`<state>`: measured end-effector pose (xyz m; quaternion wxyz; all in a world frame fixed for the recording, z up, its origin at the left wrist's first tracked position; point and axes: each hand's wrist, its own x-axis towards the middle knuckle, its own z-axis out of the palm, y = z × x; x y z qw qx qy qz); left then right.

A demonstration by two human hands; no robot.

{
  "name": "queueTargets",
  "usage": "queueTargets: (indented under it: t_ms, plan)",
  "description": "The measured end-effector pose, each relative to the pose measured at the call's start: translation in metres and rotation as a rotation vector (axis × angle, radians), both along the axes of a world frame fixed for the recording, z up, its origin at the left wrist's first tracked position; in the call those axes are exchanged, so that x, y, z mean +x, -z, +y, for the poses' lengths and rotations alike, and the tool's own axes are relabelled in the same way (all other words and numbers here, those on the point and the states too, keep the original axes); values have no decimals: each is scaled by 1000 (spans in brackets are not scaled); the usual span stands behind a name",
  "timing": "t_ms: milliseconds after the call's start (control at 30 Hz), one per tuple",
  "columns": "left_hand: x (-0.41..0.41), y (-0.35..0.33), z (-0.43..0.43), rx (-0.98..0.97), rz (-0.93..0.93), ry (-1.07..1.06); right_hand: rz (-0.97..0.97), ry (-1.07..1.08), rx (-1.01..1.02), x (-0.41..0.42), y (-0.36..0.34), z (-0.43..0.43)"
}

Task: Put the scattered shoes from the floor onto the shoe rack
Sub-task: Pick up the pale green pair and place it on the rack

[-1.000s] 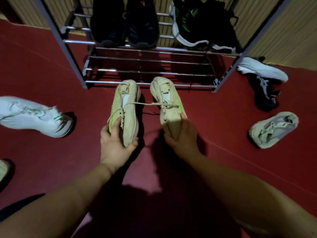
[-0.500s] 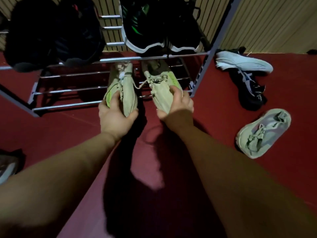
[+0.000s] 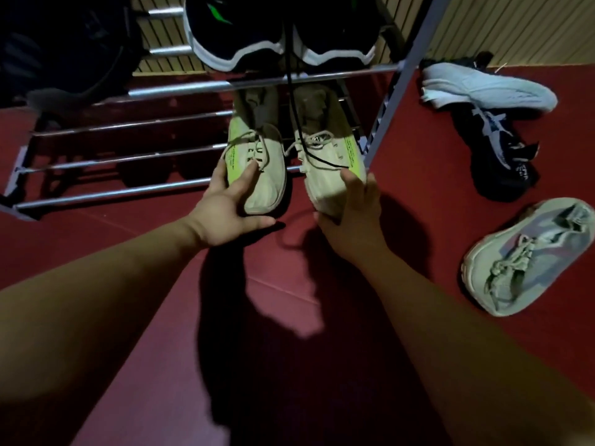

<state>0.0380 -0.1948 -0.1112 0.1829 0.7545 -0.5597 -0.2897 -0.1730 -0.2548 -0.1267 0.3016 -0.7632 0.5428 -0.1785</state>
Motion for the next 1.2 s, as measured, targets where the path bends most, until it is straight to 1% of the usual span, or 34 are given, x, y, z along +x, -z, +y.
queueTargets:
  t_ms: [67,133,200,267,300,367,433,467,533,600,733,800,833,900,967,1033,1100,1167,1200]
  plan:
    - [5,-2,2,-11,-17,34,-4,-26,-26,-7,1,-1]
    - [7,-6,-1,-31,-14,51,40,-31,-62,-12,0,-4]
    - [6,-11,-6,-31,0,58,102,-11,-116,-9,0,-10]
    - [0,-15,-18,-20,13,39,124,25,-195,-3,-5,-20]
    - [-3,-17,-26,6,1,21,124,43,-227,1,-8,-27]
    - [-10,-21,-44,123,-109,-19,172,36,-243,6,-16,-42]
    - [-15,-22,-58,244,-259,-18,282,2,-219,12,-23,-52]
    - [-16,-20,-62,275,-314,-1,313,-3,-201,14,-24,-54]
    - [-16,-15,-65,300,-370,23,315,12,-165,18,-22,-54]
    - [-17,-14,-64,303,-386,27,288,26,-114,22,-18,-54]
    - [-24,-15,-56,275,-371,-1,187,10,54,27,-20,-54]
    - [-27,-14,-45,229,-319,-31,231,-39,61,17,-23,-49]
    - [-31,-12,-36,200,-277,-52,276,-36,20,8,-24,-43]
    - [-43,-5,-16,132,-226,-88,360,63,-68,-16,-20,-28]
    - [-59,6,6,148,-224,-115,438,223,-38,-45,-14,-9]
    - [-76,20,30,259,-233,-135,544,372,42,-79,-3,10]
    - [-90,32,54,346,-312,-97,658,475,164,-115,3,24]
    - [-100,37,76,382,-393,-4,732,503,319,-142,1,35]
    - [-101,36,86,400,-411,50,772,498,363,-151,-1,40]
